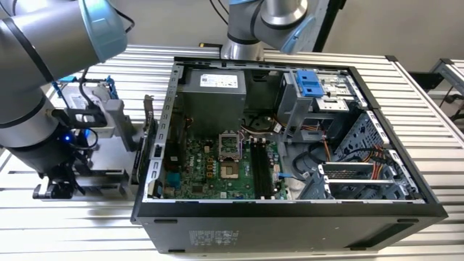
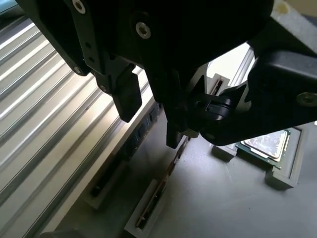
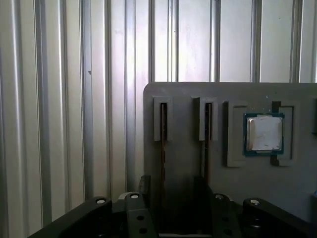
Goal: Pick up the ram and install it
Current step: 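Pick up the ram and move it above insertion slot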
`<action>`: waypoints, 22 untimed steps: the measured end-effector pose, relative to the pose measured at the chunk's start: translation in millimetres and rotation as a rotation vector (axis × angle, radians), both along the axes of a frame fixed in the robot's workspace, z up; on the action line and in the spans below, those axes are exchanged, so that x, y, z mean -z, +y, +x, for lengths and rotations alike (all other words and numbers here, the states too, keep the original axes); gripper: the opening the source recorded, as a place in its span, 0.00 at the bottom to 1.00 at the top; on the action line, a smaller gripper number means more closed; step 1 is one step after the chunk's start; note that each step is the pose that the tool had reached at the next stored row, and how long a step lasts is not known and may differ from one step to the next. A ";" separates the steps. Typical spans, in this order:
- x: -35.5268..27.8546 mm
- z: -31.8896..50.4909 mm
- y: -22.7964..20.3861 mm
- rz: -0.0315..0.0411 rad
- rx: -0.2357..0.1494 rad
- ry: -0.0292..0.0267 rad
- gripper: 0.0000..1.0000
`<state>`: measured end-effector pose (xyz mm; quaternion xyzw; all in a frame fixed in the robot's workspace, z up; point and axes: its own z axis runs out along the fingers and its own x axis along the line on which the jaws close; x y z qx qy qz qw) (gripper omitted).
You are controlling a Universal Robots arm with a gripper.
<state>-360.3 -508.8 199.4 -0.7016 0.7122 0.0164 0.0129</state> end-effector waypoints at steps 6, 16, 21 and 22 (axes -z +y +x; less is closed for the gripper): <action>5.8 0.0 -0.1 -0.0003 0.007 0.0011 1.00; 6.1 0.0 0.0 0.0000 0.007 0.0019 1.00; 6.2 0.0 -0.4 0.0000 0.007 0.0019 1.00; 6.1 0.0 -0.5 0.0000 0.007 0.0020 1.00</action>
